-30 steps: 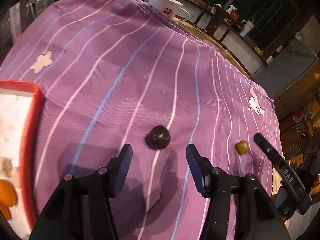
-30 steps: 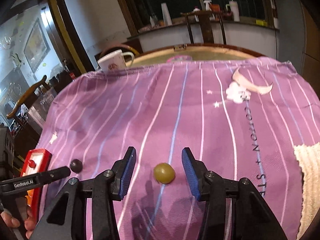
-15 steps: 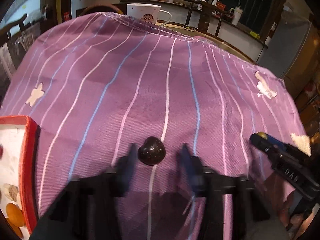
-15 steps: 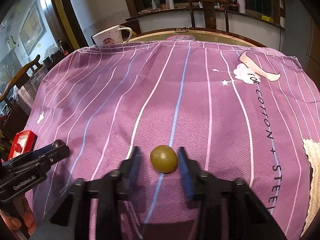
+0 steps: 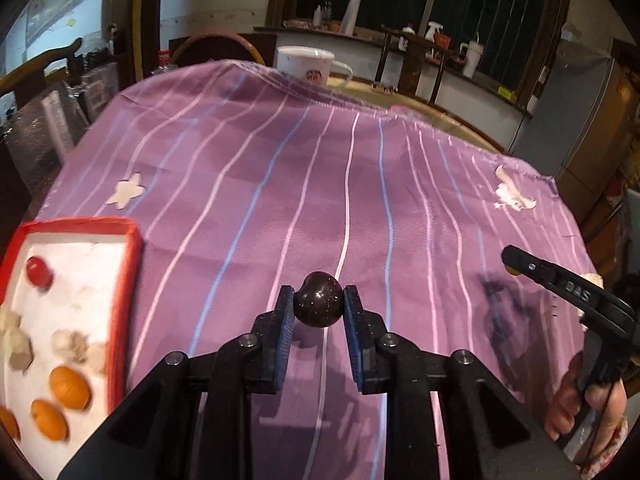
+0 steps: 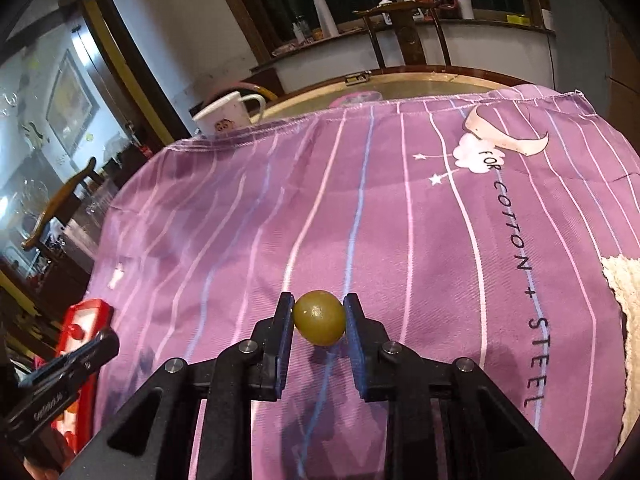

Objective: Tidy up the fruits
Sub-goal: 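Grasp the dark plum with the left tool while the right tool grasps the green grape, then carry the plum and grape over the tray and open both tools to release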

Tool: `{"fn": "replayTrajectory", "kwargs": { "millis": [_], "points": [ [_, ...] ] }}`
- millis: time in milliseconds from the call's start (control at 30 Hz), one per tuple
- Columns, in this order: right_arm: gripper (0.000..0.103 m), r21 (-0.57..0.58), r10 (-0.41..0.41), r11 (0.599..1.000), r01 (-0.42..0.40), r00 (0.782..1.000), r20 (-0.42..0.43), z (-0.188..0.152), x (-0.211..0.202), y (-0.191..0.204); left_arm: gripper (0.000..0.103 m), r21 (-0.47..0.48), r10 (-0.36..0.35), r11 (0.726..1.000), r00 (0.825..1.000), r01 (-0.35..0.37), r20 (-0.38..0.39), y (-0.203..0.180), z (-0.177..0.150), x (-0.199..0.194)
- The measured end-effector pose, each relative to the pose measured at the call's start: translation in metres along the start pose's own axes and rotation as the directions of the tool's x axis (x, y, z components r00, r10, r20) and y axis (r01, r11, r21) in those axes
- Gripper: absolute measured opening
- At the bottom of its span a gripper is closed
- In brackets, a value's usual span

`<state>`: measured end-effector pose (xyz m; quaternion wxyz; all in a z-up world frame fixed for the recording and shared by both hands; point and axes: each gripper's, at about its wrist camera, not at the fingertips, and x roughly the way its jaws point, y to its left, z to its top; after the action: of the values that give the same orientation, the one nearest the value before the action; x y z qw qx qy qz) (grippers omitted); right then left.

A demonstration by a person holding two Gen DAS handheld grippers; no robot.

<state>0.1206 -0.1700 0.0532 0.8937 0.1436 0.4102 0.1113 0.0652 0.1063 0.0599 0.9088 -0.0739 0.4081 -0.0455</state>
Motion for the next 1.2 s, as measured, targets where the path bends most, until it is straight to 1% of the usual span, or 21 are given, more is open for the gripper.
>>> {"fn": "replayTrajectory", "kwargs": {
  "millis": [133,267,333,400,500,567,633,733,800,867,933,1033,1100,1200],
  "points": [
    [0.027,-0.013,0.054,0.998,-0.054,0.999,0.0,-0.007,-0.016,0.017,0.024,-0.022,-0.006,1.0,0.999,0.007,0.043,0.007,-0.011,-0.035],
    [0.027,-0.006,0.14,0.99,-0.14,0.99,-0.013,-0.019,-0.034,0.031,0.024,-0.054,0.005,0.999,0.998,-0.001,0.069,0.019,-0.025,-0.065],
    [0.027,0.021,0.206,0.978,-0.206,0.978,-0.024,-0.024,-0.041,0.034,0.024,-0.086,0.011,0.996,0.998,-0.005,0.069,0.03,-0.033,-0.078],
    [0.027,0.058,0.278,0.959,-0.276,0.96,-0.034,-0.028,-0.047,0.037,0.024,-0.121,0.022,0.993,0.997,-0.014,0.068,0.042,-0.041,-0.09],
    [0.027,0.078,0.333,0.941,-0.329,0.942,-0.043,-0.036,-0.058,0.045,0.024,-0.146,0.054,0.988,0.995,-0.041,0.084,0.059,-0.051,-0.107],
    [0.027,0.06,0.346,0.937,-0.343,0.937,-0.048,-0.042,-0.065,0.058,0.024,-0.161,0.084,0.985,0.992,-0.068,0.095,0.07,-0.059,-0.117],
    [0.027,0.027,0.361,0.933,-0.36,0.931,-0.056,-0.051,-0.071,0.077,0.024,-0.196,0.117,0.976,0.988,-0.096,0.101,0.087,-0.066,-0.128],
    [0.028,-0.015,0.388,0.921,-0.39,0.918,-0.08,-0.064,-0.074,0.107,0.024,-0.264,0.179,0.953,0.979,-0.148,0.097,0.118,-0.077,-0.141],
    [0.028,-0.038,0.409,0.909,-0.415,0.906,-0.105,-0.073,-0.073,0.125,0.024,-0.309,0.227,0.932,0.969,-0.189,0.093,0.141,-0.086,-0.148],
    [0.028,-0.065,0.425,0.898,-0.436,0.895,-0.134,-0.083,-0.069,0.147,0.024,-0.345,0.252,0.915,0.964,-0.21,0.084,0.158,-0.092,-0.151],
    [0.028,-0.09,0.438,0.885,-0.457,0.883,-0.17,-0.092,-0.062,0.172,0.024,-0.387,0.265,0.896,0.962,-0.219,0.069,0.177,-0.1,-0.152],
    [0.028,-0.121,0.443,0.873,-0.473,0.871,-0.214,-0.103,-0.051,0.201,0.024,-0.426,0.272,0.877,0.961,-0.224,0.054,0.195,-0.109,-0.151],
    [0.028,-0.138,0.443,0.865,-0.483,0.863,-0.244,-0.112,-0.042,0.221,0.024,-0.439,0.27,0.87,0.962,-0.223,0.046,0.203,-0.113,-0.148],
    [0.028,-0.17,0.434,0.856,-0.488,0.858,-0.275,-0.125,-0.032,0.243,0.024,-0.433,0.269,0.872,0.963,-0.227,0.036,0.206,-0.116,-0.142]
  ]
}}
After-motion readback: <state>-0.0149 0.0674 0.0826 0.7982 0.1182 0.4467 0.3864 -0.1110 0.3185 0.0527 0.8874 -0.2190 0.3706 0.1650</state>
